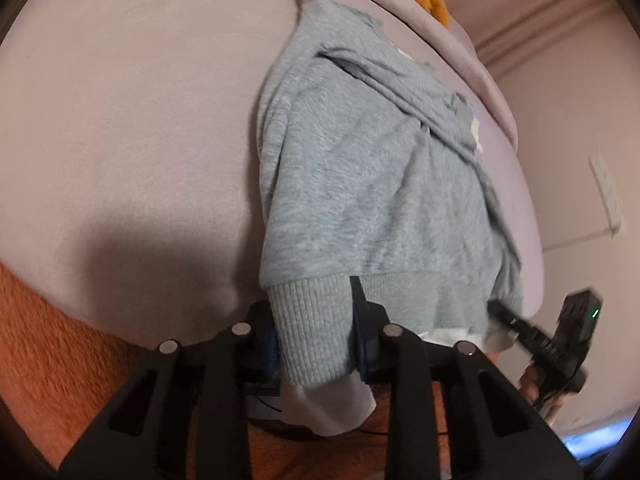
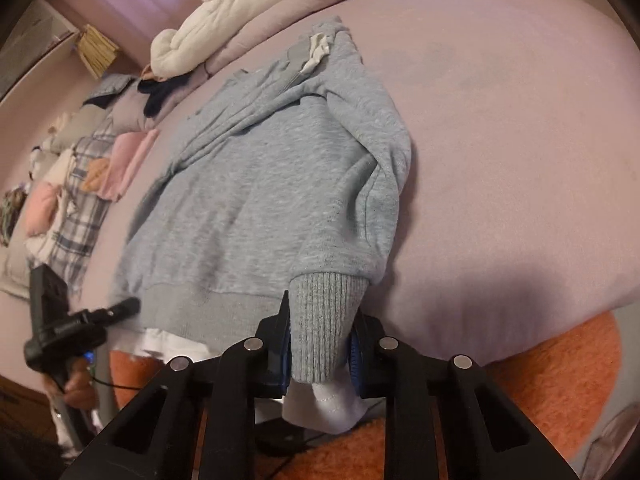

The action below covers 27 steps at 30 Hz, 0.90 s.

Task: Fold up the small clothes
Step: 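Close both grippers on the ribbed hem band and lift it, then hold the lifted hem with both grippers and carry it toward the collar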

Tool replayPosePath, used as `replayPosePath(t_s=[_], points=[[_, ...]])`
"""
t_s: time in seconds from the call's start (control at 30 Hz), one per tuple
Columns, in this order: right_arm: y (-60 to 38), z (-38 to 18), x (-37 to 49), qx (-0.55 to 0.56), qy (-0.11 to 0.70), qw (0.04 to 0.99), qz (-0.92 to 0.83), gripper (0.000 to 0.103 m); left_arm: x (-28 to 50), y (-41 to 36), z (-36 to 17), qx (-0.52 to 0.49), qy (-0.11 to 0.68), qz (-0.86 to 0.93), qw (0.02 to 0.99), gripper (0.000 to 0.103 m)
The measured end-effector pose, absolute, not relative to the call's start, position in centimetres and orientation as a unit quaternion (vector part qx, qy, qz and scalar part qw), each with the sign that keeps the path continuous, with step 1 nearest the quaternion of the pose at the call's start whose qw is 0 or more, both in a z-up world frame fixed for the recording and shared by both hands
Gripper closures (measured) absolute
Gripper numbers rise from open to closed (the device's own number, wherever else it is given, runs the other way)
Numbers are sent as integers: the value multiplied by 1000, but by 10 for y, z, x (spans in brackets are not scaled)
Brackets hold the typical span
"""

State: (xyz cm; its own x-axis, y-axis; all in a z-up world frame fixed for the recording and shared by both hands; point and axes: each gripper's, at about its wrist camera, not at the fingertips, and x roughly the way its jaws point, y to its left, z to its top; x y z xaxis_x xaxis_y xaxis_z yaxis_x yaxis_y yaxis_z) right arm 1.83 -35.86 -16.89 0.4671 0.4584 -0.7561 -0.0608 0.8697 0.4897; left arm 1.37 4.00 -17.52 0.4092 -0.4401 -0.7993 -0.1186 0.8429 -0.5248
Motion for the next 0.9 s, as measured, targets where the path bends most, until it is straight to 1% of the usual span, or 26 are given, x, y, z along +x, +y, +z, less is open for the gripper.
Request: replayPosePath(t_s=[0.17,0.33,0.5,0.9], points=[[-361,-152,14,214,474,837,170,80,8,34,-151,-250,509,-105,817,77],[-368,-123,11,236,429,849,199,81,7,36,-124,-271,480,-117,826,77],[-371,-101,12,248,387,860,223,81,8,36,-96,-261,442,-127,849,78],[-372,-66,4,251,333,874,249,82,4,42,-47,-267,389,-149,869,78]])
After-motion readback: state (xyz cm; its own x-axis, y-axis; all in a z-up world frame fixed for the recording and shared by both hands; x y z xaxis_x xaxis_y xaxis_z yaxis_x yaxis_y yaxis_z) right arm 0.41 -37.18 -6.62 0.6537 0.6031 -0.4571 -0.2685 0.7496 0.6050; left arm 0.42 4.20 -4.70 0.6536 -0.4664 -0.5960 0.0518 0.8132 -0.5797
